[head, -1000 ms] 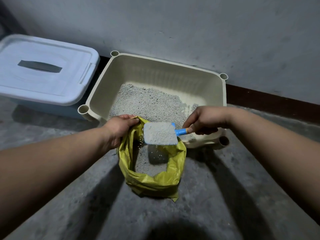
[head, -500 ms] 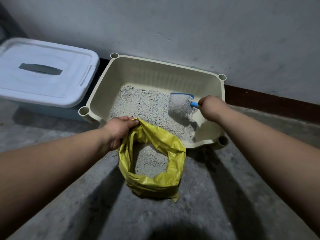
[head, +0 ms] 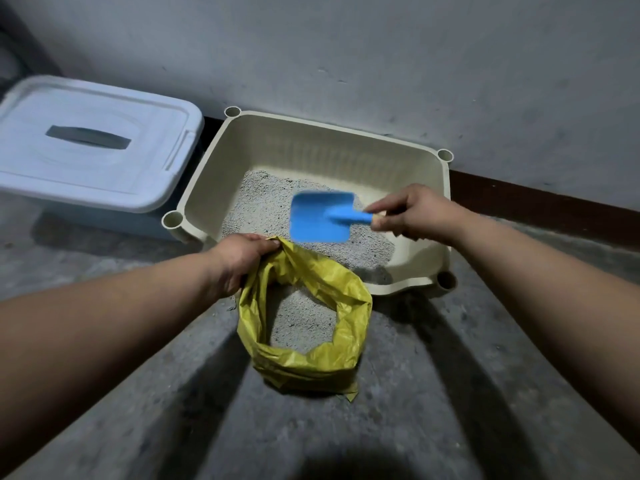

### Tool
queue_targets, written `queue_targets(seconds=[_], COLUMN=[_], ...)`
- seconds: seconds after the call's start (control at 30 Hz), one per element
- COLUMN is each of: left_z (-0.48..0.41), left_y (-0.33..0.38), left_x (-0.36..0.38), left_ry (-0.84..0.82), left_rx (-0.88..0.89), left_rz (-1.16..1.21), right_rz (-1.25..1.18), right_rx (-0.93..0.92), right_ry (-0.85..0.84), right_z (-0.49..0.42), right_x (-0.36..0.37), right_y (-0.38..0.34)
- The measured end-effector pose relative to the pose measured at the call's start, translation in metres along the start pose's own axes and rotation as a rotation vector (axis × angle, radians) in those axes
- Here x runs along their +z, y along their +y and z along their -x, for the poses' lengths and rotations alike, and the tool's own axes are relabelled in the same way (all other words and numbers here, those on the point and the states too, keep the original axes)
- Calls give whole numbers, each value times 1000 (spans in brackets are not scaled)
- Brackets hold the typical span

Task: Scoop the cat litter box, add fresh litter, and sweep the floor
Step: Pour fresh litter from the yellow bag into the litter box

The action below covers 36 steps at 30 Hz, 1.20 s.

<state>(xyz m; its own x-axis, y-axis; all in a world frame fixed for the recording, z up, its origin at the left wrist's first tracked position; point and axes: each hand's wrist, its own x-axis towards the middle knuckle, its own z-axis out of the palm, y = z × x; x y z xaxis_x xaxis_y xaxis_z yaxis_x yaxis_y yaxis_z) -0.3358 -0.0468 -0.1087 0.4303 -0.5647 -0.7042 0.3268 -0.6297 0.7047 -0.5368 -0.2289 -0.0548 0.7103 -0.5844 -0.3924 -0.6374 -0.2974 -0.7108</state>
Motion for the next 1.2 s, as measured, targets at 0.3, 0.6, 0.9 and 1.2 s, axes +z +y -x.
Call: queue_targets(seconds=[0.3,0.6,0.9,1.2], left_z=[4,15,16,10], left_y=[-8,-16,-19,-20], left_x=[-2,-19,-25,-20], left_ry=[-40,-142,-149,-157], left_rx=[-15,-82,-81,-67], left_rz=[-168,-238,-300,-307], right_rz=[775,505,740,1016], right_rx=[-180,-153,-150,-19], right_ry=[-233,30,45,-51], right_z=[7,-27,-86,-63], right_x=[42,15,86,30], right_y=[-22,-40,-47,-38])
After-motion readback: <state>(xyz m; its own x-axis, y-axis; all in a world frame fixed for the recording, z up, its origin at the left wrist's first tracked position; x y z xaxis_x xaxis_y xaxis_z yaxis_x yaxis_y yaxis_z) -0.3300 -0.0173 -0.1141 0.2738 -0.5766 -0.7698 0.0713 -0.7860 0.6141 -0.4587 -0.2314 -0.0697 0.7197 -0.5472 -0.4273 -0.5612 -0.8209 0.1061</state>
